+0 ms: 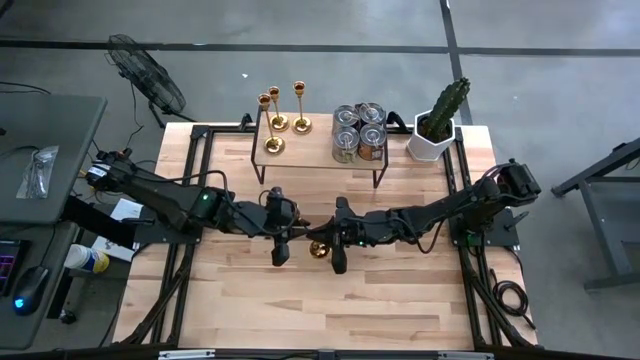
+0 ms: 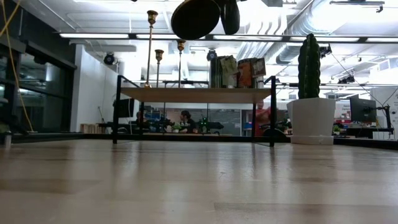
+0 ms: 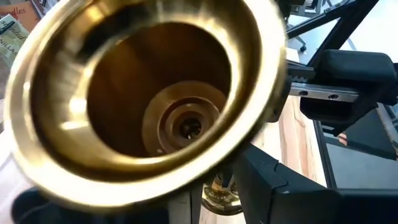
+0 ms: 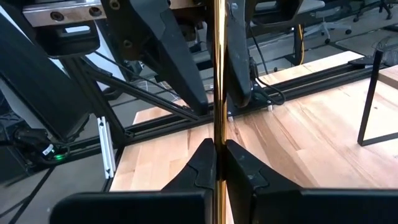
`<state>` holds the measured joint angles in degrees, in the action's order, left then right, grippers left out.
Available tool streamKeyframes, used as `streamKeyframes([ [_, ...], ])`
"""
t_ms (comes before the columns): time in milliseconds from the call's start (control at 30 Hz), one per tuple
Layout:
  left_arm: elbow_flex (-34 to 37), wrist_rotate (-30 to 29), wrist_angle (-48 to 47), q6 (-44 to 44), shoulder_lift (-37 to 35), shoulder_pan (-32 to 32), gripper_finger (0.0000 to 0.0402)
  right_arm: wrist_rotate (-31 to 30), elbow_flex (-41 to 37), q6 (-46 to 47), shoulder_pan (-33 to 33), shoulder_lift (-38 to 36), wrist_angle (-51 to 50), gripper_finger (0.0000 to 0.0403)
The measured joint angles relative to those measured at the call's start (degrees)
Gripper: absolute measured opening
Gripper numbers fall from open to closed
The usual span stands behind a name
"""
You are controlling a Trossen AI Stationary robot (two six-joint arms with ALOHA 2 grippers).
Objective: Pick & Place candle stick holders
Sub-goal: Put the gold candle holder on the shelf
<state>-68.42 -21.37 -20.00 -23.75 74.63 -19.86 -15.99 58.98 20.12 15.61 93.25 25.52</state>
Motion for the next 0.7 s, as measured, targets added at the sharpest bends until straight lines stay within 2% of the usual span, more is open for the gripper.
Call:
streamKeyframes([
  [200, 0.00, 0.92, 0.06, 1.47, 0.00, -0.02, 0.0105, 0.02, 0.00, -0.06, -0.02, 0.00, -0.05, 0.0005],
  [533, 0.00, 5.28, 0.28, 1.26, -0.26, -0.02, 0.0236, -0.11, 0.00, -0.24, -0.02, 0.00, -0.09, 0.0005],
  [700, 0.02, 5.37, -2.23, -0.35, -1.85, -0.02, 0.0254, -0.77, 0.00, -0.24, -0.06, 0.00, 0.00, 0.0005],
])
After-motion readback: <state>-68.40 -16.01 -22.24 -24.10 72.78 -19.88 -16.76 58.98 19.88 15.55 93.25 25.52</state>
